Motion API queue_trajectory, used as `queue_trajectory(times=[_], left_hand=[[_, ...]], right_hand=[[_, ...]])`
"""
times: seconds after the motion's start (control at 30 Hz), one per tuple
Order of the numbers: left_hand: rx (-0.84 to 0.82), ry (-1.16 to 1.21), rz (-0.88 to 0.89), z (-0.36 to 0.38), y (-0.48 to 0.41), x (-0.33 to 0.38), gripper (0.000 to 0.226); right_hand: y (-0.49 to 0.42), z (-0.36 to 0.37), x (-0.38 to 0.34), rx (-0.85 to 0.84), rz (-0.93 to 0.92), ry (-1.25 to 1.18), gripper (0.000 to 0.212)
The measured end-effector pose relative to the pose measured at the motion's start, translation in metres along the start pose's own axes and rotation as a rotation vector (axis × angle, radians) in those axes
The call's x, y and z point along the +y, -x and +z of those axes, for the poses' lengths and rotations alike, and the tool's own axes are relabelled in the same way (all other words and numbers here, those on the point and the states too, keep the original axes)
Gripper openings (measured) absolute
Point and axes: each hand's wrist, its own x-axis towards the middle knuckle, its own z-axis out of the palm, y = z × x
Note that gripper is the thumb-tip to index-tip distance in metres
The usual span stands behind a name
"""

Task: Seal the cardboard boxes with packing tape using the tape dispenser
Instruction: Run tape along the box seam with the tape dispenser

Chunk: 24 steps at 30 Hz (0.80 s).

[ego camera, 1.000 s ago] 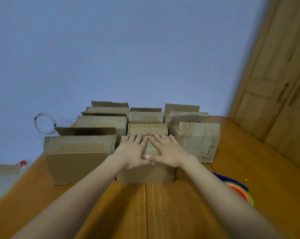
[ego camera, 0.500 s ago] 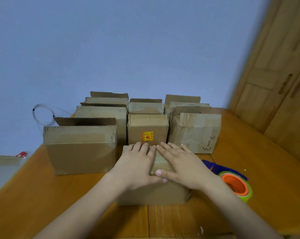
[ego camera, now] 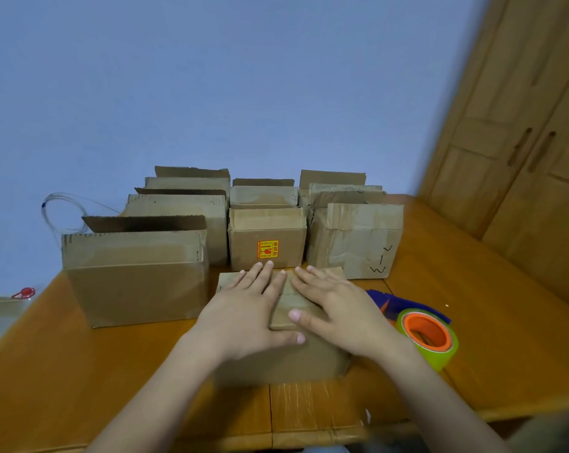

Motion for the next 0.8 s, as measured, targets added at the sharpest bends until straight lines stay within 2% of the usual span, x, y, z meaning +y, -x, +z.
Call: queue_trajectory(times=[0.1,0.17,0.2,0.37,0.47,0.6,0.8], left_hand=[[-0.004,-0.003,-0.004,0.001,-0.001,-0.001,0.122],[0.001,-0.011,0.01,0.002,-0.001,-0.002,0.128],[0.002,-0.012,0.014,0.002,-0.001,-0.003,0.13],[0.011,-0.003,0.017,0.002,-0.001,-0.002,0.131],[0.02,0.003,0.012,0.003,-0.001,-0.002,0.133],[0.031,0.001,0.012,0.003,-0.002,-0.002,0.132],[0.03,0.005,0.001,0.005,-0.003,-0.002,0.126]], right_hand=[[0.01,-0.006,0.019,0.169,0.068,-0.194,0.061],[0.016,-0.012,0.039,0.296,0.144,-0.164,0.041],[0.019,-0.014,0.051,0.316,0.181,-0.143,0.039],[0.027,-0.011,0.106,0.043,0.307,0.009,0.08],[0.034,0.0,0.131,-0.112,0.401,0.085,0.095],[0.042,0.018,0.15,-0.221,0.462,0.165,0.083],[0.049,0.03,0.155,-0.084,0.408,0.189,0.072]])
